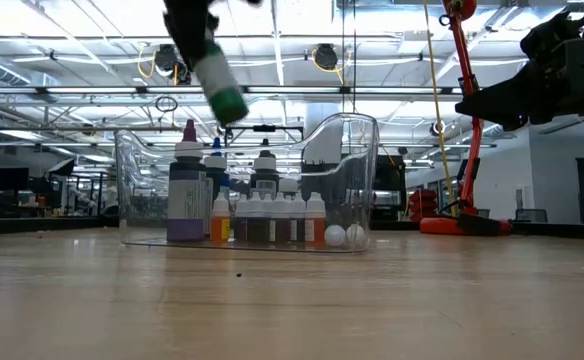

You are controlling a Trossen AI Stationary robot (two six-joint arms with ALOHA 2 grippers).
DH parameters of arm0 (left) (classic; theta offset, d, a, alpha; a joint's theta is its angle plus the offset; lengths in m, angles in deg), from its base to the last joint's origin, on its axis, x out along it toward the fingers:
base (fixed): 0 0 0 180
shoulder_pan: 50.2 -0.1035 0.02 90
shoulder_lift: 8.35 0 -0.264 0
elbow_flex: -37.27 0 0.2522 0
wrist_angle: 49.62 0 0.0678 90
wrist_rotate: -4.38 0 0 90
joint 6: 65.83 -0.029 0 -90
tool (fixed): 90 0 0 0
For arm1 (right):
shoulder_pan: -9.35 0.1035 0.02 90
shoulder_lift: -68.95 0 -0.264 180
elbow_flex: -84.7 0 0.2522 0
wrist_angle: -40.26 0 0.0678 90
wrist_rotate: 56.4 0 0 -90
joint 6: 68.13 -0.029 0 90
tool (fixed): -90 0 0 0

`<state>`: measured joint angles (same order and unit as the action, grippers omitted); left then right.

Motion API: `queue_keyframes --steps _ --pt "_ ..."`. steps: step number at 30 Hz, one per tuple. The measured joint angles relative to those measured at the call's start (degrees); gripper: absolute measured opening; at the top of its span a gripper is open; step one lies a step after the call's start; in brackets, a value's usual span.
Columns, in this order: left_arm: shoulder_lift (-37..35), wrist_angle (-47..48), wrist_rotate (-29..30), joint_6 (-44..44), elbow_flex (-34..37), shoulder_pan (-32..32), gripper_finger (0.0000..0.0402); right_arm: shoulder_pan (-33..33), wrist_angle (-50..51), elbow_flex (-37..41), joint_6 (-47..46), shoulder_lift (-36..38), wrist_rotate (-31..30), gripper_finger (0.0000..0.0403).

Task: Pick & Place food coloring
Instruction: Put the large green food coloring bottle into the transparent bin

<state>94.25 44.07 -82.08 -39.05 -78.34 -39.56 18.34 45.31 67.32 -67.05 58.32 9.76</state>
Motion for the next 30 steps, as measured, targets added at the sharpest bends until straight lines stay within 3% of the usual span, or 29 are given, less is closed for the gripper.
queue_keyframes --steps 5,13,24,26,30 --pt "7.69 5.7 -3.13 -4.28 -4.71 -3.43 0.0137 -0.02 -0.02 0.0 0.0 0.0 0.0 0.013" --pt "14.64 6.39 -3.55 -7.73 -7.6 -2.99 0.0137 -0.01 -0.01 0.0 0.0 0.0 0.0 0.013" --pt "18.19 3.6 -3.08 -9.11 -7.51 -2.23 0.0134 0.0 0.0 0.0 0.0 0.02 0.0 0.013" --pt "18.19 2.49 -2.97 -9.11 -7.51 -2.27 0.0105 -0.02 0.0 0.0 0.0 0.01 0.0 0.013" --pt "18.19 2.32 -3.82 -9.14 -7.51 -2.36 0.0109 -0.01 0.0 0.0 0.0 0.0 0.0 0.013"
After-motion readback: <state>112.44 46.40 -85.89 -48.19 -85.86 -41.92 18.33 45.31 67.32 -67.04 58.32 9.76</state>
